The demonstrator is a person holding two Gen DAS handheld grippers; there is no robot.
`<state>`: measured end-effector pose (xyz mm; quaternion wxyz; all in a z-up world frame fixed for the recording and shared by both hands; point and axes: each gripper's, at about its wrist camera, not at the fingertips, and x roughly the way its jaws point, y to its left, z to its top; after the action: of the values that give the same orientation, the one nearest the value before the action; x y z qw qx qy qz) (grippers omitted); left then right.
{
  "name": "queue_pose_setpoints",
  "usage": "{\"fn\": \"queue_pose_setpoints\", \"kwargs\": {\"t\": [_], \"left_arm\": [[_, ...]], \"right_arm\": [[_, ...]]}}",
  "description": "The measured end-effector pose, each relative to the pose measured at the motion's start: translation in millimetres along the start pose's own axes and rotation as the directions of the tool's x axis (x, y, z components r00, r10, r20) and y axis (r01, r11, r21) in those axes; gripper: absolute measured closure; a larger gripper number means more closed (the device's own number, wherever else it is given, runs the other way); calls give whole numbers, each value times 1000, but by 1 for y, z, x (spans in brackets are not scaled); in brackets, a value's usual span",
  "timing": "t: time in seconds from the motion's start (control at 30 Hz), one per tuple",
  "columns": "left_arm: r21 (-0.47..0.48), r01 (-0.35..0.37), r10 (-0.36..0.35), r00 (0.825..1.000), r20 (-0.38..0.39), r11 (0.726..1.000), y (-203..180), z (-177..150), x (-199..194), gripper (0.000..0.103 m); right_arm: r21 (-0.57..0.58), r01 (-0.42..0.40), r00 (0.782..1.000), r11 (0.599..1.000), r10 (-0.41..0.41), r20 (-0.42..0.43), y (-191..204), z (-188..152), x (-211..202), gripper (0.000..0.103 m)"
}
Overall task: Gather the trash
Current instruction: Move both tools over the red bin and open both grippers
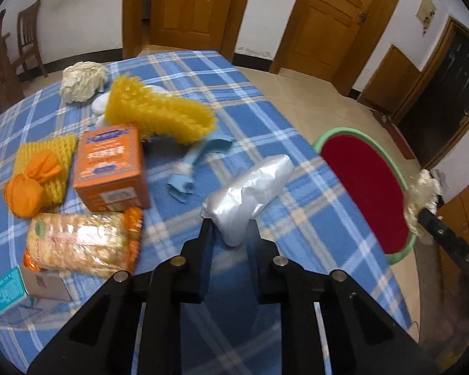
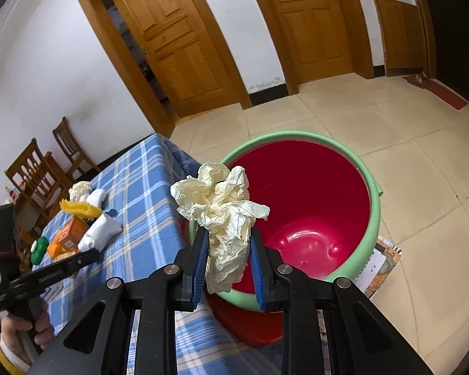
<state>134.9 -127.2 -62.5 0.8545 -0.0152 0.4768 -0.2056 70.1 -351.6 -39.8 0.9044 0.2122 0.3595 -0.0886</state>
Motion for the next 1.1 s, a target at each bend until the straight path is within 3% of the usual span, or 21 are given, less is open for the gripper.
{"fn": "queue_pose_setpoints", "kwargs": {"t": [0.13,0.2,0.67,0.93,1.1], "left_arm": [[35,22,-22,1000,8,999,-17,2,-6,84],[47,38,-39,999,5,998,-25,5,-6,90],[149,123,-123,992,-11,981,-86,24,11,90],[208,137,-135,991,-23,969,-119,39,34,90],[235,137,-129,990,-51,962,-134,38,51,90]], "right_arm": [[6,10,1000,1000,-10,2,-6,2,2,77],[11,19,1000,1000,-19,0,-10,2,4,77],[26,55,998,998,-55,-29,-33,5,17,76],[61,57,997,996,-54,-53,-41,6,20,71],[73,75,997,995,-73,-22,-47,8,10,56]]}}
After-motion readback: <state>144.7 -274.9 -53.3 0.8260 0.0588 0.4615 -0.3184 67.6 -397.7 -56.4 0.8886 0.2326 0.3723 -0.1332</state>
